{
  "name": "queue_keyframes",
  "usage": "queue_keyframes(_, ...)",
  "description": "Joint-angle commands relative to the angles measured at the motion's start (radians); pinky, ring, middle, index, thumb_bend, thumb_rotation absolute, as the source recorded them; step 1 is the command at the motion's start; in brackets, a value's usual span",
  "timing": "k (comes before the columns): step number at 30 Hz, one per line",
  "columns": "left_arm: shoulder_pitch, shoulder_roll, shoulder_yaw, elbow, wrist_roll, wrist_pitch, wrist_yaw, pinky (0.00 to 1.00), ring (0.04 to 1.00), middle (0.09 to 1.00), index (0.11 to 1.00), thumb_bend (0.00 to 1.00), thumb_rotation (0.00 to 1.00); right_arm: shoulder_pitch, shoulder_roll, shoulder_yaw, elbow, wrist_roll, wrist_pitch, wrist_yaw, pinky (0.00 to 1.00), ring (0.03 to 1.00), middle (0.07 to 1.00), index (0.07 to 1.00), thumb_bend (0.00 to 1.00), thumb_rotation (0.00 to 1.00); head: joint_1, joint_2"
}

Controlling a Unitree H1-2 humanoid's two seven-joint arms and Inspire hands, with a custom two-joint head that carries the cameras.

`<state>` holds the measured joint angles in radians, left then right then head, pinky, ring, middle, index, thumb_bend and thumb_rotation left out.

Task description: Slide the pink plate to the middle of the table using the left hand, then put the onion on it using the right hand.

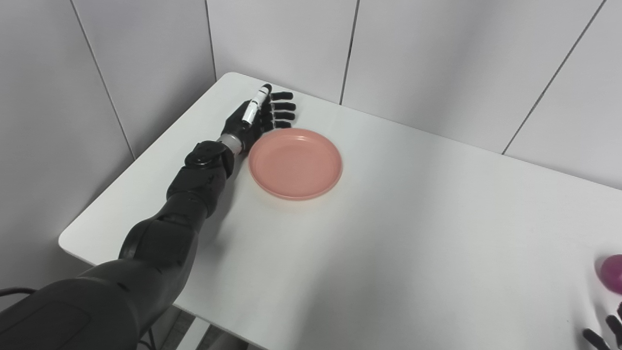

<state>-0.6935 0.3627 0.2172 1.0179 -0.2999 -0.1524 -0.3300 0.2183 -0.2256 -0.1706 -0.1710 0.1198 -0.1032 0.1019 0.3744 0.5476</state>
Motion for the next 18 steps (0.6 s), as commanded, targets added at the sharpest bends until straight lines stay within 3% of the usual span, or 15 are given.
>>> queue_keyframes(1, -0.048, -0.004, -0.007, -0.036, 0.002, 0.009, -0.018, 0.6, 0.64, 0.651, 0.637, 0.34, 1.0, -0.009, -0.001, 0.001, -0.031, -0.001, 0.012, -0.004, 0.99, 0.964, 0.972, 0.953, 0.55, 0.98, 0.0, 0.001)
queue_keyframes(10, -0.046, -0.035, -0.035, -0.083, 0.015, 0.046, -0.01, 0.62, 0.649, 0.662, 0.656, 0.34, 1.0, -0.008, 0.011, 0.006, -0.043, -0.013, 0.017, -0.012, 0.98, 0.964, 0.956, 0.938, 0.51, 0.99, -0.022, 0.007)
queue_keyframes(18, -0.045, -0.065, -0.04, -0.109, 0.011, 0.072, -0.019, 0.63, 0.662, 0.672, 0.662, 0.33, 1.0, -0.011, -0.008, 0.02, -0.019, -0.034, -0.022, 0.013, 1.0, 0.994, 0.993, 0.991, 0.4, 1.0, -0.051, 0.013)
